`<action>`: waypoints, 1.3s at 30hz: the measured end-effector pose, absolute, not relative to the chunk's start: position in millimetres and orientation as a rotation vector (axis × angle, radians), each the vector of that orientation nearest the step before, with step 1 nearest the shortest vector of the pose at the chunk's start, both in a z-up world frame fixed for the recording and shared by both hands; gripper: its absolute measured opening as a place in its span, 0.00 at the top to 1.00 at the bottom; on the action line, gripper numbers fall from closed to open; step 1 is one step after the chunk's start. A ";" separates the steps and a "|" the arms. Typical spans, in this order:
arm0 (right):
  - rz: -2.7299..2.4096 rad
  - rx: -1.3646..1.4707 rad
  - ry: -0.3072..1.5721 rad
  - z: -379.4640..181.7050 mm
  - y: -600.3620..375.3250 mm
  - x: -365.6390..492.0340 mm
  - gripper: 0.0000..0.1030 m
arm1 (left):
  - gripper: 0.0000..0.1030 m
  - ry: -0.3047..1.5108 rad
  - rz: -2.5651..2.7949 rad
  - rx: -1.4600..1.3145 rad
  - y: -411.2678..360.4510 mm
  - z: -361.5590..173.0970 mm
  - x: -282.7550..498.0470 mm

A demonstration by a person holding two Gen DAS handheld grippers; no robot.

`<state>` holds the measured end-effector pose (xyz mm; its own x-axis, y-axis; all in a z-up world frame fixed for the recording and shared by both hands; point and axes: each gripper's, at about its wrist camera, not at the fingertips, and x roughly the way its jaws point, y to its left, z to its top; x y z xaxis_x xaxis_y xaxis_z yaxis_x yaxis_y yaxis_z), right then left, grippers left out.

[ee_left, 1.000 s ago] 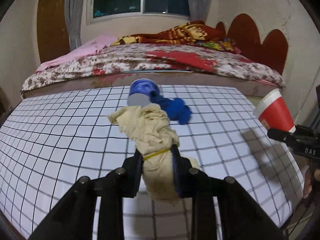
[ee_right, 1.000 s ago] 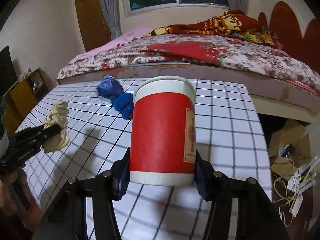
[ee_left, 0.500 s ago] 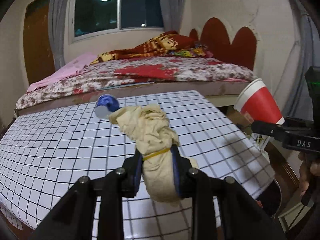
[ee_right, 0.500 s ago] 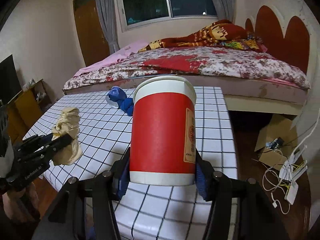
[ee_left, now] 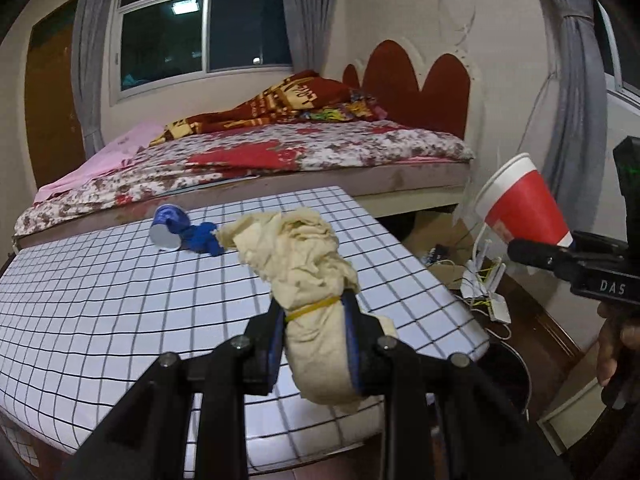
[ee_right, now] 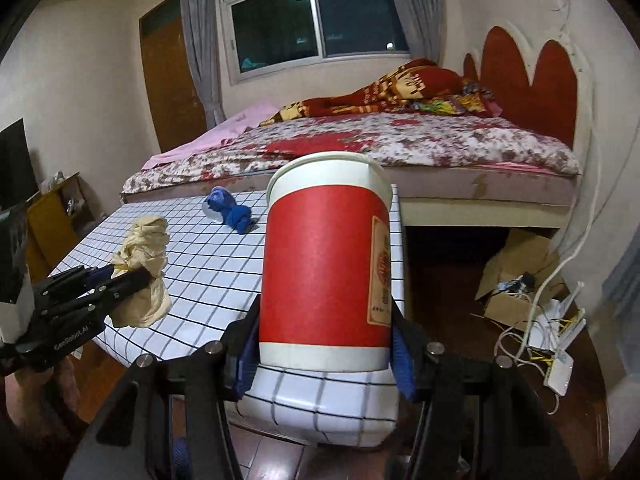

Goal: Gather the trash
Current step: 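Carry the yellow cloth and red cup over the black bin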

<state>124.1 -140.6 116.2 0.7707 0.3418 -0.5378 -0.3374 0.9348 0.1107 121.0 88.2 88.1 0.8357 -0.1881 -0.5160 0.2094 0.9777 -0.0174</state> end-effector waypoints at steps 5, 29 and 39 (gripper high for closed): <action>0.316 0.042 0.569 111.4 -174.5 105.7 0.45 | 0.73 0.537 -0.256 0.067 57.8 87.2 110.9; 0.074 0.047 0.696 56.2 -297.8 58.6 0.44 | 0.73 0.619 -0.514 0.143 -82.8 55.2 90.8; 0.028 0.012 0.793 20.8 -319.0 54.7 0.44 | 0.73 0.694 -0.605 0.166 -121.6 24.8 82.7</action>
